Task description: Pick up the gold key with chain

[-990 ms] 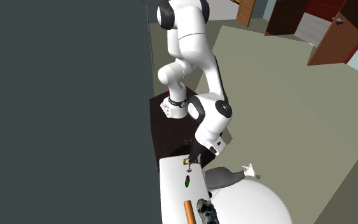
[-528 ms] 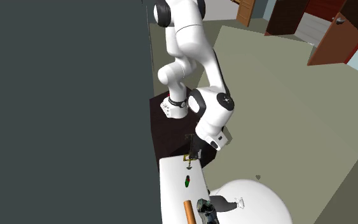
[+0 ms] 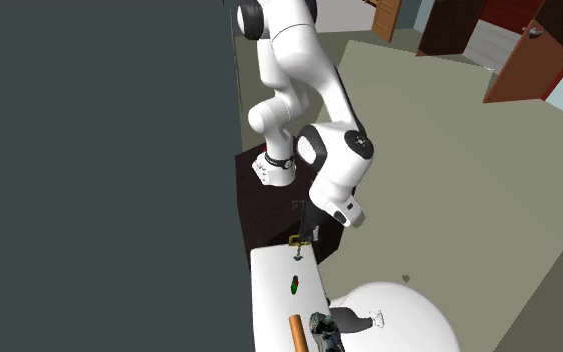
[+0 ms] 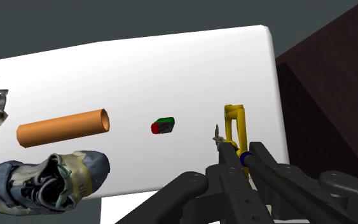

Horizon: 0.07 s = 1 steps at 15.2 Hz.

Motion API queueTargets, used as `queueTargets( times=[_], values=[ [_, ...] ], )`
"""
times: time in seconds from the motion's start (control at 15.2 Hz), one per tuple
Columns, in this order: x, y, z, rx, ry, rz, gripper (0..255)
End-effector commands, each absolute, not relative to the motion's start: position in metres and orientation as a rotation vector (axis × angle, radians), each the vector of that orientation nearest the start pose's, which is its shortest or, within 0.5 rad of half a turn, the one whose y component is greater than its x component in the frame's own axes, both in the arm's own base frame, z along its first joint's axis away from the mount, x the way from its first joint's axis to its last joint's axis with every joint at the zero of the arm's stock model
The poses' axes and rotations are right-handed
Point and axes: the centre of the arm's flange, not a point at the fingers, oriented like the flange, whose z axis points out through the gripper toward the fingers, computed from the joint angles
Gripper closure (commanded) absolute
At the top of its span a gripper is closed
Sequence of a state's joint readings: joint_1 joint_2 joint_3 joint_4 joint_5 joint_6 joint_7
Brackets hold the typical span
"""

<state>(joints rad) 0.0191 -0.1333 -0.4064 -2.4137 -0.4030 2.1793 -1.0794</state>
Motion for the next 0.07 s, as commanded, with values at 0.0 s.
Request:
queueTargets(
  times=[0.0],
  values=[
    [0.4239, -0.1889, 0.3542, -2.885, -1.48, 0.415, 255]
  ],
)
